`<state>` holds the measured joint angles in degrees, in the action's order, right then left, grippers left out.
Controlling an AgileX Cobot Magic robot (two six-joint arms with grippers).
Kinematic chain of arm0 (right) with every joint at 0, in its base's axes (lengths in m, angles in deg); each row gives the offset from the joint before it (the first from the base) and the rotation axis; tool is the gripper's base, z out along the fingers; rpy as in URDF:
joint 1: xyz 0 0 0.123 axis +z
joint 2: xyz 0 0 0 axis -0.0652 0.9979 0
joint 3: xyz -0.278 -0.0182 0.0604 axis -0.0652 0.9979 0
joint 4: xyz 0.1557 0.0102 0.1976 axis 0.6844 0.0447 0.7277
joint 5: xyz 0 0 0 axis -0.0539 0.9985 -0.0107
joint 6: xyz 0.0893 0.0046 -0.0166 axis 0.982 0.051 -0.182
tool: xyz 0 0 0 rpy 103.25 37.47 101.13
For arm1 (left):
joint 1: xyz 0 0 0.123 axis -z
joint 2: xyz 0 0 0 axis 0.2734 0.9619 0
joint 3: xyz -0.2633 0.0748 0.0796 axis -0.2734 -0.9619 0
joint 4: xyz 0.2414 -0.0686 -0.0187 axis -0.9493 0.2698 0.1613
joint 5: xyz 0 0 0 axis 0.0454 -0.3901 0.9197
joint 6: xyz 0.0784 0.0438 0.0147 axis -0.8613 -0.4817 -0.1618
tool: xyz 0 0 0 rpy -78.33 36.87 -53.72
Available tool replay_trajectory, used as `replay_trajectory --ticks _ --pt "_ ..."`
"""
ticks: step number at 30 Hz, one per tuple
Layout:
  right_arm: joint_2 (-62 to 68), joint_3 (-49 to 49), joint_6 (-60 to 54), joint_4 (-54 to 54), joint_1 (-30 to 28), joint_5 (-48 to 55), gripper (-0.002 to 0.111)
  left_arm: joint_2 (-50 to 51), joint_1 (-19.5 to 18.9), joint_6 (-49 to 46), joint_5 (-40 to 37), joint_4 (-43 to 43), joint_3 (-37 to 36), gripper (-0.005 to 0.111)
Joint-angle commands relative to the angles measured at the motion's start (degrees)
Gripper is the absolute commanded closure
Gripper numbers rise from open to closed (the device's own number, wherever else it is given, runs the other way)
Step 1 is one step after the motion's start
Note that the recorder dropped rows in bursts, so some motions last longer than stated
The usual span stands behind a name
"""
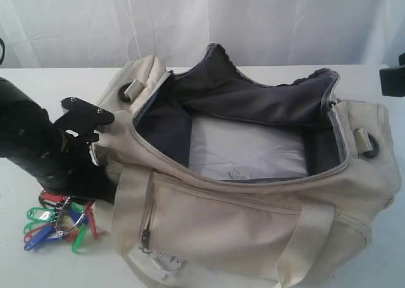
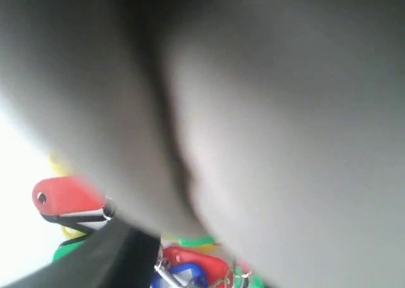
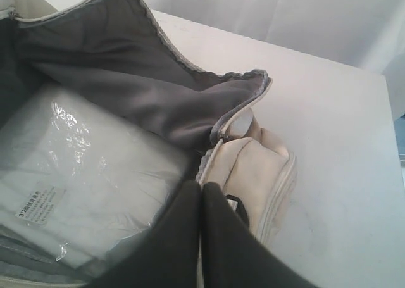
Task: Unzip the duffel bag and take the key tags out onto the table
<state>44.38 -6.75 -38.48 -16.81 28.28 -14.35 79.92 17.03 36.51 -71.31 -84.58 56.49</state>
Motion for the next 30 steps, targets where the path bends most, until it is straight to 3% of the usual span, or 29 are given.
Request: replay_trajectory --ticks 1,10,15,20,25,30 --pt "-0.1 0.3 0.2 0.2 0.0 -0.8 0.108 -1.6 0.4 -2.4 -8.6 1.9 5.0 0.056" --pt "-0.1 0.3 0.2 0.2 0.0 -0.8 0.108 -10.7 0.4 -8.2 -24.4 4.9 13.5 0.057" --pt "-0.1 0.3 0.2 0.2 0.0 -0.8 0.108 -18.0 0.4 -18.6 -29.2 14.5 13.4 0.075" --pt "-0.1 0.3 0.2 0.2 0.0 -0.9 0.108 -27.1 0.4 -19.0 -27.9 15.5 13.4 0.107" --pt "-0.1 0.3 0.2 0.1 0.0 -0.9 0.108 -38.6 0.4 -17.0 -24.6 15.5 12.5 0.107" --pt "-0.1 0.3 0.2 0.3 0.0 -0.9 0.108 -49.9 0.4 -17.6 -20.3 14.6 5.1 0.107"
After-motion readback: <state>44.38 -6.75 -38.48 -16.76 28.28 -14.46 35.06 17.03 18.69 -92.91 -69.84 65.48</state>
